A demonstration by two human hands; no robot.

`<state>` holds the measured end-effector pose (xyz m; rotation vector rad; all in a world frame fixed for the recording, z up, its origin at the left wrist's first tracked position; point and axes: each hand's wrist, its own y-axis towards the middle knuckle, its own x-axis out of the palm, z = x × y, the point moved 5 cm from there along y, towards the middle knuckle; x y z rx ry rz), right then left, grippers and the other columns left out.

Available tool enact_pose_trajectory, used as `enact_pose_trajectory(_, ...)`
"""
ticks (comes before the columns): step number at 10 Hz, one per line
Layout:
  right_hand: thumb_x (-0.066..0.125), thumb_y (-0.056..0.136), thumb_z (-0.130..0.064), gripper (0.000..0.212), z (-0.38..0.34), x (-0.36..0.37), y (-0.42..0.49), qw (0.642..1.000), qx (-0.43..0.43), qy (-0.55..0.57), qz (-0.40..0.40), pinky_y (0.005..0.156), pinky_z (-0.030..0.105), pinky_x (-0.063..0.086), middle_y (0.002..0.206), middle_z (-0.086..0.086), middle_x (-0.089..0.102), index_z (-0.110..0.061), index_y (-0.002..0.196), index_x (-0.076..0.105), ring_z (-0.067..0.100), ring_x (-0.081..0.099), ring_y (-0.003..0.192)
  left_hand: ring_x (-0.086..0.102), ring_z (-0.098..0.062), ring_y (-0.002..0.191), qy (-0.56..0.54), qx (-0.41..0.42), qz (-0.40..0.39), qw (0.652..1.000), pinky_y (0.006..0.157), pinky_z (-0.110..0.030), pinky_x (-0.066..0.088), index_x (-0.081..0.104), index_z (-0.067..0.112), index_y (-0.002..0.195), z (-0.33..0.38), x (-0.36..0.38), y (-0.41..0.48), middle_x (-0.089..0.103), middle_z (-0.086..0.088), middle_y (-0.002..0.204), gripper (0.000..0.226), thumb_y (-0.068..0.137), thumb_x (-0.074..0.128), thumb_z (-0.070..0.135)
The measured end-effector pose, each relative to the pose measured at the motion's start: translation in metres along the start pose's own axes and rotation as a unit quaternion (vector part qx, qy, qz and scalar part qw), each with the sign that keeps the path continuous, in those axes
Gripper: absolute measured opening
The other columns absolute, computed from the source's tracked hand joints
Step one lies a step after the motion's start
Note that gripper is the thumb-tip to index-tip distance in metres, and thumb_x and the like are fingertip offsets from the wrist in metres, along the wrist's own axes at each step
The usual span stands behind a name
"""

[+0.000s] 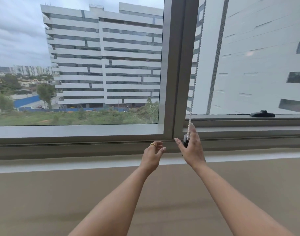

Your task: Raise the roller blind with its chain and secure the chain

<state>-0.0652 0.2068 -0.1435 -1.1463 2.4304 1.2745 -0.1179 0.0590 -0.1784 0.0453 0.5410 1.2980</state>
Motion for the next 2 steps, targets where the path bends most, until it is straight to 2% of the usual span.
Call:
enact_pose_trajectory(1, 0.061, 0.086, -0.03, 0.076, 0.0, -0.007, -0.009, 1.0, 0.002, -0.004, 0.013, 0.109, 0.03, 0.023, 0.149, 0.013, 0.031, -0.009, 0.144, 0.017, 0.025, 0.027, 0.138, 0.059, -0.019, 0.107, 0.011, 0.009, -0.008, 1.0, 0.09, -0.027, 0.042, 0.055, 0.011, 0.113, 0.001, 0.002, -0.004, 0.065, -0.006, 0.11, 0.025, 0.092, 0.051, 0.023)
enact_pose_trajectory(2, 0.06, 0.086, -0.03, 0.073, -0.008, -0.017, -0.022, 0.999, -0.016, -0.013, 0.047, 0.112, 0.033, 0.022, 0.147, 0.013, 0.032, -0.01, 0.144, 0.019, 0.026, 0.027, 0.138, 0.057, -0.02, 0.113, 0.039, 0.014, -0.01, 0.999, 0.096, -0.03, 0.042, 0.054, 0.011, 0.118, 0.009, 0.002, -0.009, 0.063, -0.006, 0.119, 0.03, 0.092, 0.05, 0.026)
